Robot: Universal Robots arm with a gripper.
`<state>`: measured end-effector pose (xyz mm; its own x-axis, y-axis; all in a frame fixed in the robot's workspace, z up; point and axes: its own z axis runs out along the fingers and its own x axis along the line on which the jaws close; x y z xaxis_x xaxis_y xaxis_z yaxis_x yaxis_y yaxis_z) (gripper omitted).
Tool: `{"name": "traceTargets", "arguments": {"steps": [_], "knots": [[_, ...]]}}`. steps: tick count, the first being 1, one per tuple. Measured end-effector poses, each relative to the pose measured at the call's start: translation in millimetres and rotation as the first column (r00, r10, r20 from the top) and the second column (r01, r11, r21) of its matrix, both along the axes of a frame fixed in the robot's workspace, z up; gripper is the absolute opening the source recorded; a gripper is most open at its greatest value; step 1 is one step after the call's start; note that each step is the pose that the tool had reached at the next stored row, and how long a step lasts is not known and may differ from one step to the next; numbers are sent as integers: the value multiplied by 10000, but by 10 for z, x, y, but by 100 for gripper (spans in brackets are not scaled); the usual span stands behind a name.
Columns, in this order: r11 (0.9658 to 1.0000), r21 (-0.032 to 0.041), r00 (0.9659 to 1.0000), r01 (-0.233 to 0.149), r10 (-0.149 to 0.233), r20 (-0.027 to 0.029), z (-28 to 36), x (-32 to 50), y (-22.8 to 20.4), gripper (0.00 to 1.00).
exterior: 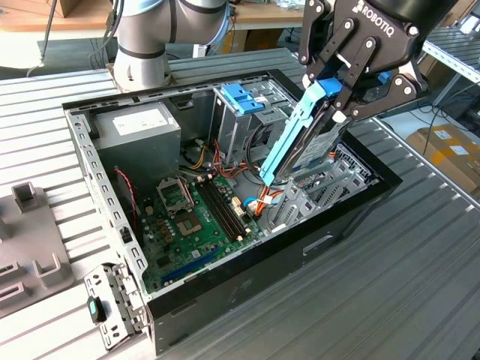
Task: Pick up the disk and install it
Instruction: 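Pick up the disk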
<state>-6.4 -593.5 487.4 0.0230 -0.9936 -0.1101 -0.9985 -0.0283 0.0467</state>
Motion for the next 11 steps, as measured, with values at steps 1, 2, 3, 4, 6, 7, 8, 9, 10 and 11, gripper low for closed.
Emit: {"name": "traceTargets", "arguments": {"steps": [1, 2, 3, 4, 6, 7, 8, 9, 10, 11], "knots": [[10000, -2, 10000, 0, 0, 0, -2, 2, -5, 37], [10000, -1, 10000, 0, 0, -1, -4, 3, -9, 37], [10000, 0, 10000, -1, 1, 0, -6, 5, -14, 37], [10000, -1, 10000, 0, 0, 0, -7, 6, -18, 37], [10000, -1, 10000, 0, 0, 0, -11, 9, -25, 37], [10000, -1, 10000, 0, 0, 0, -12, 10, -28, 37], [10000, -1, 10000, 0, 0, 0, -14, 11, -31, 37], [10000, -1, 10000, -1, 1, 0, -15, 13, -35, 37], [10000, -2, 10000, 0, 0, 0, -17, 14, -39, 37], [10000, -2, 10000, 0, 0, 0, -18, 15, -43, 37]]}}
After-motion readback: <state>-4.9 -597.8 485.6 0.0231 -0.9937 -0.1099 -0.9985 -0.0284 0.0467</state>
